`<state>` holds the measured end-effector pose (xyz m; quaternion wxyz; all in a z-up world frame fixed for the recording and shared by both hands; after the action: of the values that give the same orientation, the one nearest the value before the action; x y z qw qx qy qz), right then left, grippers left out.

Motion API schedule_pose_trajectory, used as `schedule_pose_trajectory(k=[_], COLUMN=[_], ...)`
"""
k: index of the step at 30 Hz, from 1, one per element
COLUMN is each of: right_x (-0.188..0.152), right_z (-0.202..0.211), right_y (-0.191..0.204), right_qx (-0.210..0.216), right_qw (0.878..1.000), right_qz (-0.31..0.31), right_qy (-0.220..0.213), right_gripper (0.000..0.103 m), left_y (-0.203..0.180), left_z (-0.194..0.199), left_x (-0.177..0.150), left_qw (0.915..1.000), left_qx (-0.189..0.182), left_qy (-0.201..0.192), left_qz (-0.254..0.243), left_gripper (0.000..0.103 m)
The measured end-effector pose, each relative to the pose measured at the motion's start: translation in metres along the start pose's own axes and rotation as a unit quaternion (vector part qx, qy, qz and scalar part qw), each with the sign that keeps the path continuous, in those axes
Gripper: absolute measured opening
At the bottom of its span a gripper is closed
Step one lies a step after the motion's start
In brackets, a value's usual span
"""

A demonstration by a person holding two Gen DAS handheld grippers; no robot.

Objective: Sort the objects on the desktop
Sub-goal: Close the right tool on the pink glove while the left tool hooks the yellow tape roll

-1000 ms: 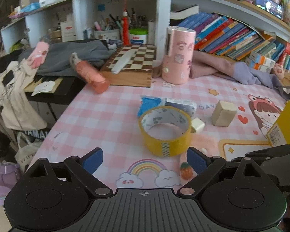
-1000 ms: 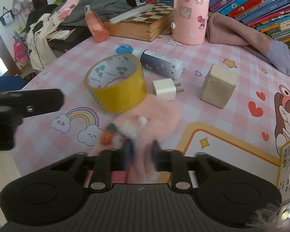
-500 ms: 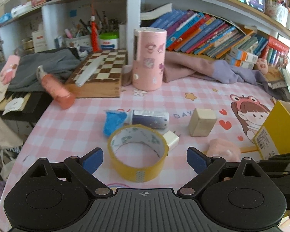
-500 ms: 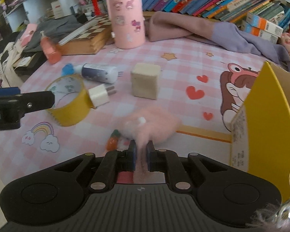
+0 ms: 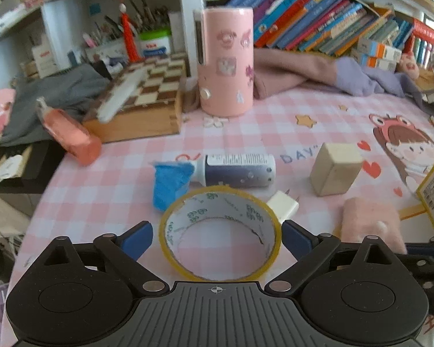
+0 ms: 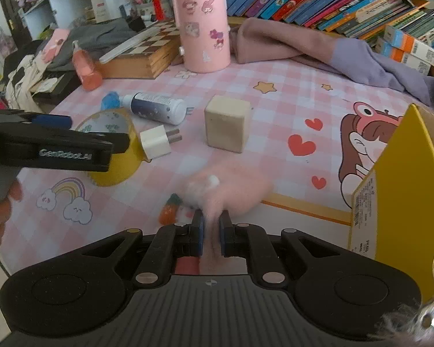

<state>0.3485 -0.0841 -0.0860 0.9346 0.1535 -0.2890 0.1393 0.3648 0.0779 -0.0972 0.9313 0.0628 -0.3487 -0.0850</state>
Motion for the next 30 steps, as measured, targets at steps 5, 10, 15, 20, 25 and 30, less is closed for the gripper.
schedule_pose_trajectory(k=[5, 10, 15, 20, 25, 30], right_x=[0.000, -0.001, -0.001, 0.000, 0.002, 0.002], right_z=[-0.003, -0.003, 0.002, 0.014, 0.029, 0.049], right_y=[0.000, -0.002, -0.001, 0.003, 0.005, 0.012], right_qx=[0.003, 0.001, 0.001, -0.001, -0.005, -0.003], right_qw=[1.000, 1.000, 1.000, 1.000, 0.999, 0.998], right_qz=[0.008, 0.009, 0.011, 0.011, -0.005, -0.013], right_qy=[0.008, 0.010, 0.000, -0.023, -0.045, -0.063], right_gripper=[0.010, 0.009, 0.009, 0.009, 0.009, 0.009], left_y=[0.000, 0.002, 0.002, 0.004, 0.006, 0.007], left_z=[-0.014, -0.022, -0.011, 0.021, 0.056, 0.088], left_x=[0.000, -0.002, -0.005, -0.006, -0.009, -0.013], left_qw=[0.9998, 0.9993, 0.9986, 0.9974, 0.9959, 0.9939], left_qx=[-0.014, -0.031, -0.040, -0.049, -0.050, -0.051], left_qy=[0.006, 0.018, 0.012, -0.017, -0.047, -0.072], left_qz=[-0.014, 0.011, 0.033, 0.051, 0.059, 0.067], left_gripper=[0.097, 0.092, 0.092, 0.092, 0.092, 0.092])
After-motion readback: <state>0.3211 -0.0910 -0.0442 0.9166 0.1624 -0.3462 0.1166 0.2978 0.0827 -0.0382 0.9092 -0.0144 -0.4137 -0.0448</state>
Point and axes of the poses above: each gripper's, at about its wrist camera, not at the fingertips, and z roughly against the way its jaws point, y to its left, x to its top, the point moved 6 cm from there along -z, roughly the way its jaws point, and after that the axes turned 10 degrees about -z, right-handed, at the moved point
